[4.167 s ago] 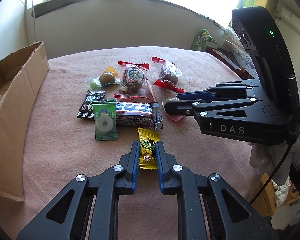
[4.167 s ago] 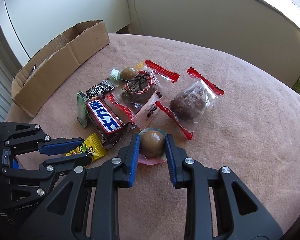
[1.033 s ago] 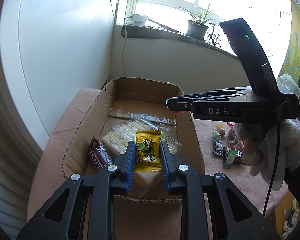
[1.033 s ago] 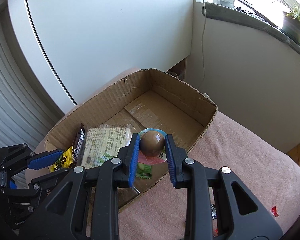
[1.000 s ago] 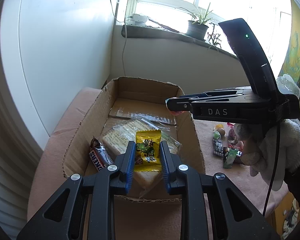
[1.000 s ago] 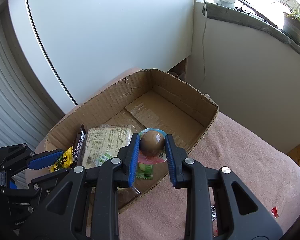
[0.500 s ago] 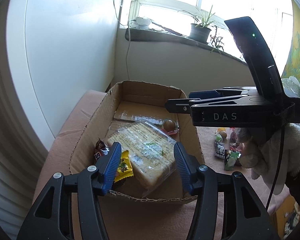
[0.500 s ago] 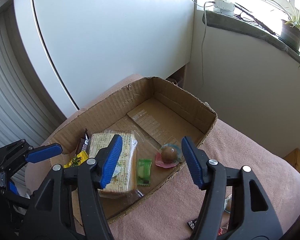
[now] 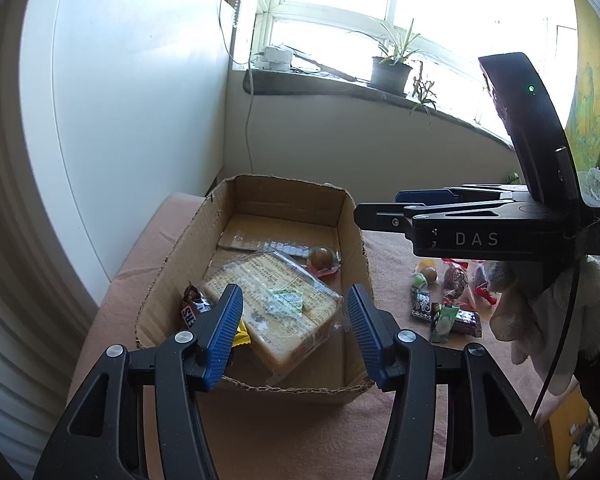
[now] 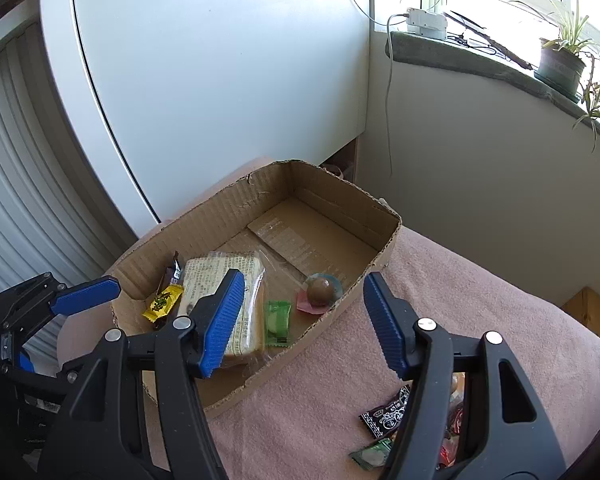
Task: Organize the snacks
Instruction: 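Move both tools back from the box to the snack pile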
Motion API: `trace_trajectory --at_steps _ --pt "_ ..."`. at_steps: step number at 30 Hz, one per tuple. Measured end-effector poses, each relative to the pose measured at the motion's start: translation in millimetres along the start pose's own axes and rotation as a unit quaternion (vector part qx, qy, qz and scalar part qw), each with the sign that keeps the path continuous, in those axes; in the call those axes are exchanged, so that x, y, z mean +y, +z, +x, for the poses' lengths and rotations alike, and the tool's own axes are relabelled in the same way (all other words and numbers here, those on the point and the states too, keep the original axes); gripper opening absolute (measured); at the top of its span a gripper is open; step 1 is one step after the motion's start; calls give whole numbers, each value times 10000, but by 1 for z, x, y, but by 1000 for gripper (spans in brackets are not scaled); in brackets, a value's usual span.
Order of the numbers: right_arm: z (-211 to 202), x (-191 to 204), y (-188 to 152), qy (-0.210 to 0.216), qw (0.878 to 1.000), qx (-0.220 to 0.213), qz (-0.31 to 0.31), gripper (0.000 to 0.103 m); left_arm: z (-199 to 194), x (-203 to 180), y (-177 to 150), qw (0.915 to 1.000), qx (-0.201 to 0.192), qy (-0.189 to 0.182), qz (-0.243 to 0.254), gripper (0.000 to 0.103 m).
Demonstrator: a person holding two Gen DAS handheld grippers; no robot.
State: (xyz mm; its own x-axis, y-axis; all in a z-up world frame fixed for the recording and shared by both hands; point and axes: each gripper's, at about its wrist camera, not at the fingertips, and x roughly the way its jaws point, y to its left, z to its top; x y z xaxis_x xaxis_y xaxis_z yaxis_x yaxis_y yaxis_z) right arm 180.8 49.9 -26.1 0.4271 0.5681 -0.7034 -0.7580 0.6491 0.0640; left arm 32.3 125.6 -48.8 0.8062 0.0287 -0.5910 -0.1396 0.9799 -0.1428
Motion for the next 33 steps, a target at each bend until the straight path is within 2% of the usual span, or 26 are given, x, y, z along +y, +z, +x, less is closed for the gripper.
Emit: trace_trajectory --at_steps 8,20,27,33 --pt "-40 -22 -25 -156 9995 -180 204 65 -5 -18 1 9998 -70 -172 4 54" --pt "-103 -91 -87 -811 9942 -275 645 65 12 -78 -10 9969 126 -726 272 54" --pt "-112 -137 -130 -1047 9894 -2 1008 65 36 -111 -27 9920 509 -1115 309 54" --pt "-104 -163 -153 -1011 9891 357 1007 65 60 -122 -38 9880 887 -1223 310 54"
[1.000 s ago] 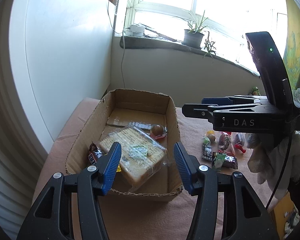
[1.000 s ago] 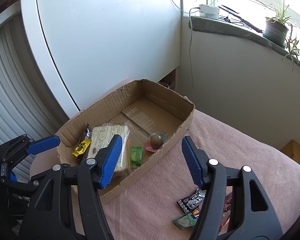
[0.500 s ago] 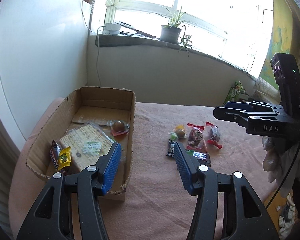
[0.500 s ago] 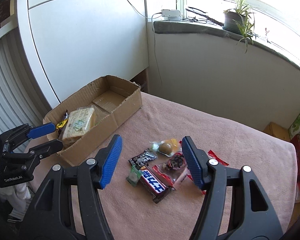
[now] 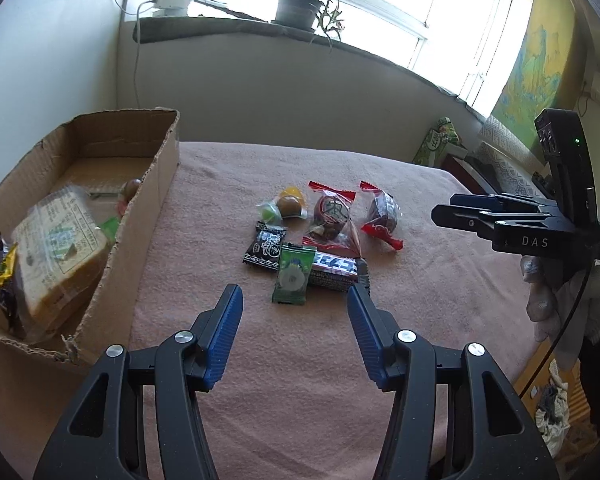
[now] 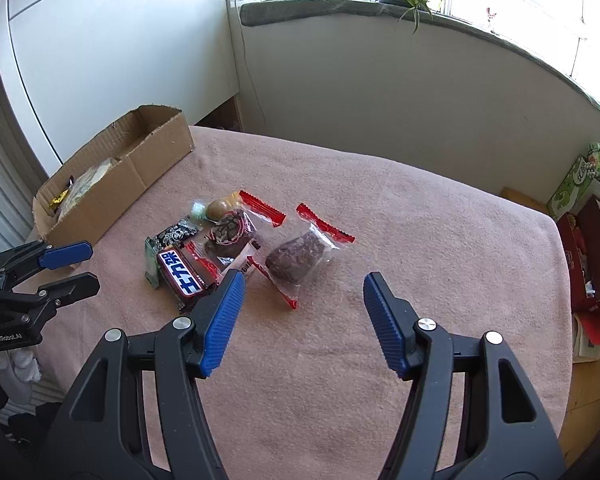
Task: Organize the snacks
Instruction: 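Move both tools back from the box to the snack pile, then move the left tool to the green mint packet while the right tool approaches the red-topped bag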
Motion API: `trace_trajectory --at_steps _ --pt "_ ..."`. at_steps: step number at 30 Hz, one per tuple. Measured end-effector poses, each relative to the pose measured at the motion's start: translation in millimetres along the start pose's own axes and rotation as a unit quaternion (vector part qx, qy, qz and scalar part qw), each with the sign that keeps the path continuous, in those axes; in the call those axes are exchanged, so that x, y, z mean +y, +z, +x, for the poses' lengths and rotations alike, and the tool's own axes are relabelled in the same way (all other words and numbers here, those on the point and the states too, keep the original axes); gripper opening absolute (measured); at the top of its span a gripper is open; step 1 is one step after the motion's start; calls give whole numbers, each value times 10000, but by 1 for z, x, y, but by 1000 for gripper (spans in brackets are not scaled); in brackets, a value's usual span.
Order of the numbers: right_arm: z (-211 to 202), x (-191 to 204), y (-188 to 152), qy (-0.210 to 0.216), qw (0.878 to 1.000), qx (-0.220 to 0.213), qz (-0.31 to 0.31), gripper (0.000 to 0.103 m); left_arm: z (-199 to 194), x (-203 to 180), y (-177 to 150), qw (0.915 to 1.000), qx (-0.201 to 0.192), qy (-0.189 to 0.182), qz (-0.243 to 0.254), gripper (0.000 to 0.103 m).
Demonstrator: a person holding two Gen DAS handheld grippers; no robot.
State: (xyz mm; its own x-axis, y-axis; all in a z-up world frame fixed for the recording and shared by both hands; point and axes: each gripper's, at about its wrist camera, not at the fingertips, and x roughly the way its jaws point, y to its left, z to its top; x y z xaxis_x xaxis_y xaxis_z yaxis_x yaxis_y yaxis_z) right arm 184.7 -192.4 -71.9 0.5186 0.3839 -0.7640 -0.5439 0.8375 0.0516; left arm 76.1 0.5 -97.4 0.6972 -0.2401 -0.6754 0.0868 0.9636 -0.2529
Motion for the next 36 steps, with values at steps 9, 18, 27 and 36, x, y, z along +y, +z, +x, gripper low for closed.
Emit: trace_trajectory --at_steps 9,18,27,36 --pt "41 -11 6 408 9958 385 719 65 29 6 1 9992 375 -79 -111 50" --pt "70 -22 16 608 9881 643 1257 65 53 0 6 9977 632 105 229 39" --pt "82 -19 22 564 9880 735 1240 65 64 -8 10 9967 650 169 454 26" --pt "87 -12 18 593 9883 787 1164 50 61 -5 7 9971 610 120 434 22"
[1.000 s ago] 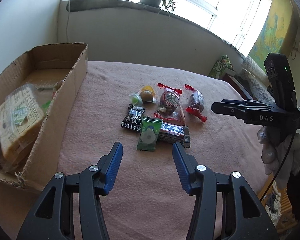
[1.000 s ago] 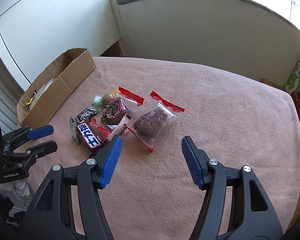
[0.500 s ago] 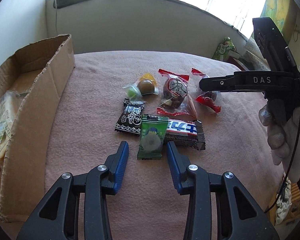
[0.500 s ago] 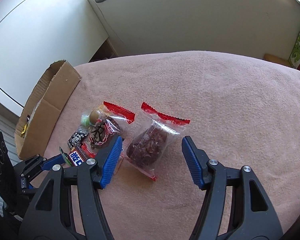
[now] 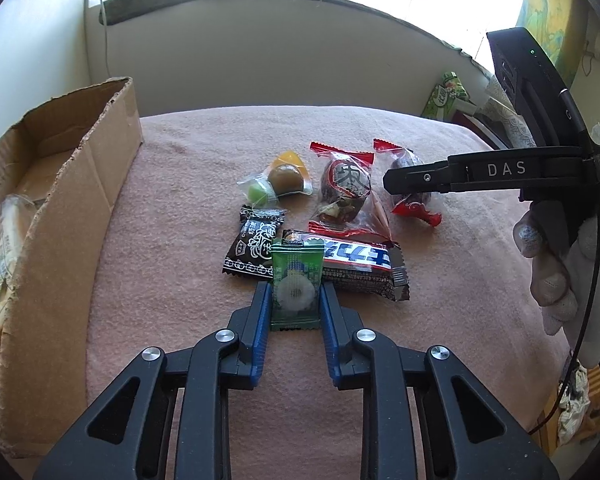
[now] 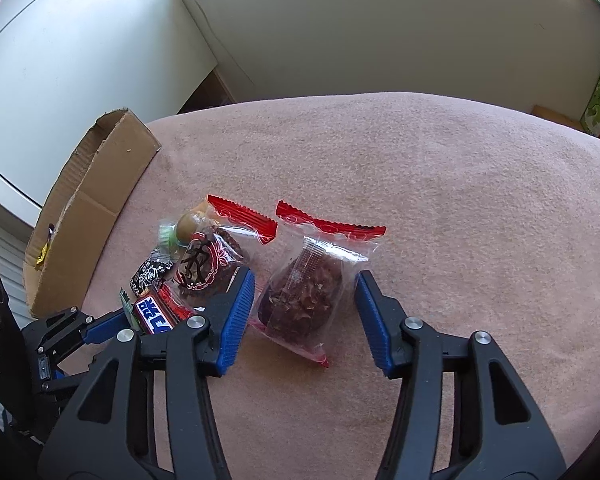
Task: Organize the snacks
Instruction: 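Move the left tool to the green mint packet while the right tool approaches the red-topped bag, then grasp the green mint packet with the left tool while the right tool grasps the red-topped bag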
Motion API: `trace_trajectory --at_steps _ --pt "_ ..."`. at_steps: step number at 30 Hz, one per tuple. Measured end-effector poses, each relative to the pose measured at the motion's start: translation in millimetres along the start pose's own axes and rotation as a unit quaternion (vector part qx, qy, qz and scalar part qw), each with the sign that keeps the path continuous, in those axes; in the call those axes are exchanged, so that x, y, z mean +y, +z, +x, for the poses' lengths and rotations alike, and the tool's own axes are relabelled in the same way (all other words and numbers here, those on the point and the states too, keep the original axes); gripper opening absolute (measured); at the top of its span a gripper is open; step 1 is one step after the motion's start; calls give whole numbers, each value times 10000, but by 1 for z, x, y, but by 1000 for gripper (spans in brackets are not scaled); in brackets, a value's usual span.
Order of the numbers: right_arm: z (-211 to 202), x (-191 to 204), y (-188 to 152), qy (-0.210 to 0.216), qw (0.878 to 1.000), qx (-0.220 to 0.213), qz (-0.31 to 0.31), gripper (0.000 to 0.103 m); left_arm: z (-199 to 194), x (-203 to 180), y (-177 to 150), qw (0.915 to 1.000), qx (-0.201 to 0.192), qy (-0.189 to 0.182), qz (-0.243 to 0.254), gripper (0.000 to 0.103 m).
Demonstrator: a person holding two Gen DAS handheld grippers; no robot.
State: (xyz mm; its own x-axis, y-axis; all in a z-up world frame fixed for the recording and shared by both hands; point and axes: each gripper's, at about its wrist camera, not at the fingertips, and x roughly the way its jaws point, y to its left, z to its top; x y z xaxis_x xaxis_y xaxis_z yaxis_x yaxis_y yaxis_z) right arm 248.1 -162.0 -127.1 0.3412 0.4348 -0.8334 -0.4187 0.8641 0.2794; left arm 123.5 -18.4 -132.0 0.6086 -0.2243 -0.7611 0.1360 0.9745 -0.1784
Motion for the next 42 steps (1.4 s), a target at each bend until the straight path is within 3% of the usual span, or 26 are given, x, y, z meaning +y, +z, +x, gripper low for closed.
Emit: trace_trajectory --at_steps 2,13,27,42 --pt "-2 1 -2 20 10000 -14 -36 43 -1 0 0 10000 -3 -21 -21 22" --pt "-11 -1 -10 -12 9999 -161 -47 35 -10 1 1 9999 -110 -86 -74 22" --pt "-40 -4 -21 -6 9990 -449 -32 34 -39 0 -4 9992 -355 -157 -78 22" --pt "-64 45 -17 100 9959 -738 -505 34 -81 8 -4 9966 -816 -32 -108 22"
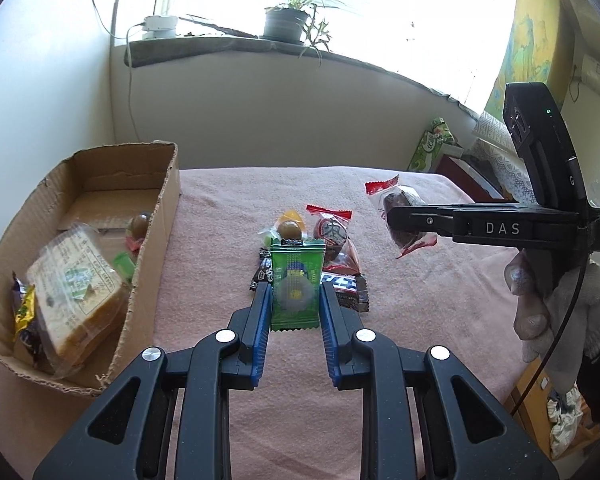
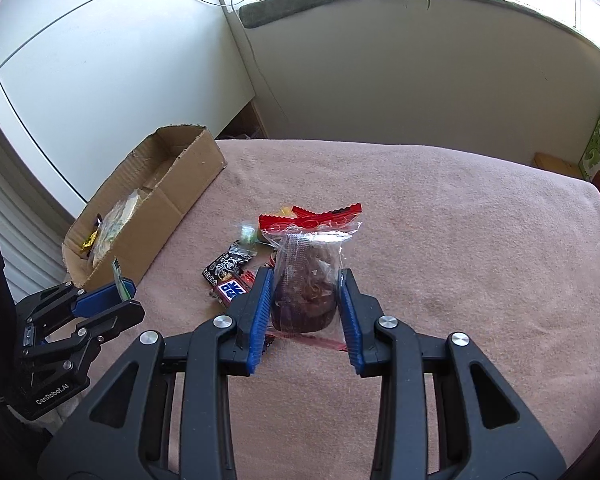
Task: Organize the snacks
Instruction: 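Grasp the green mint packet with the left tool while the right tool grasps the red-topped bag, then carry the green packet in the left tool over the box while the right tool carries the bag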
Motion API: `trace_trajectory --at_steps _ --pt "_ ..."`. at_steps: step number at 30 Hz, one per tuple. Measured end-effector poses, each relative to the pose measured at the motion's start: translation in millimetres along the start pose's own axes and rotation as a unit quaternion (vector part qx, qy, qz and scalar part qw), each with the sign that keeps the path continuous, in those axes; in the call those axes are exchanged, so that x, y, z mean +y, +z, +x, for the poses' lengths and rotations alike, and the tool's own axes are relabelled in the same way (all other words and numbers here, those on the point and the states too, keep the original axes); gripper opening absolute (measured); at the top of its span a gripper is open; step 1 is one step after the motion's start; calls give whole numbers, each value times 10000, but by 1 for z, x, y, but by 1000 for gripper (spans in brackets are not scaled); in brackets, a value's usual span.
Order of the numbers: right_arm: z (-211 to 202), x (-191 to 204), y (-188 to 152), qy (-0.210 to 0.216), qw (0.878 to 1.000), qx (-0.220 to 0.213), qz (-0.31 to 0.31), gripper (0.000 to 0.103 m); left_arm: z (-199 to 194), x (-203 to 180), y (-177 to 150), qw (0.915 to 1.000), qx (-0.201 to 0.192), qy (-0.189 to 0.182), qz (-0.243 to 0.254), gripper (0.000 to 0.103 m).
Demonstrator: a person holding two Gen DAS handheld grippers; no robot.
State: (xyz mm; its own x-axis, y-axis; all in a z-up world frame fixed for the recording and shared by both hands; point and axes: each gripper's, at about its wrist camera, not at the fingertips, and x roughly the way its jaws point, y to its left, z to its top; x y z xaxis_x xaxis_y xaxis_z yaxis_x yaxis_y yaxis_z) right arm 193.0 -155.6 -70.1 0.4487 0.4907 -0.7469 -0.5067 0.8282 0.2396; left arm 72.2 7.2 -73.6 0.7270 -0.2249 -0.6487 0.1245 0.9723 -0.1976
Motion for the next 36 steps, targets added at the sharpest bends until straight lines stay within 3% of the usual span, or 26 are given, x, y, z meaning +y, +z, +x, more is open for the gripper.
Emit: trace_trajectory --at_steps 19,36 --pt "8 76 28 428 9977 -162 -505 34 -35 67 19 9971 -416 558 -311 22" --pt "47 152 60 765 9920 -112 -994 34 -40 128 32 9922 -493 1005 -556 22"
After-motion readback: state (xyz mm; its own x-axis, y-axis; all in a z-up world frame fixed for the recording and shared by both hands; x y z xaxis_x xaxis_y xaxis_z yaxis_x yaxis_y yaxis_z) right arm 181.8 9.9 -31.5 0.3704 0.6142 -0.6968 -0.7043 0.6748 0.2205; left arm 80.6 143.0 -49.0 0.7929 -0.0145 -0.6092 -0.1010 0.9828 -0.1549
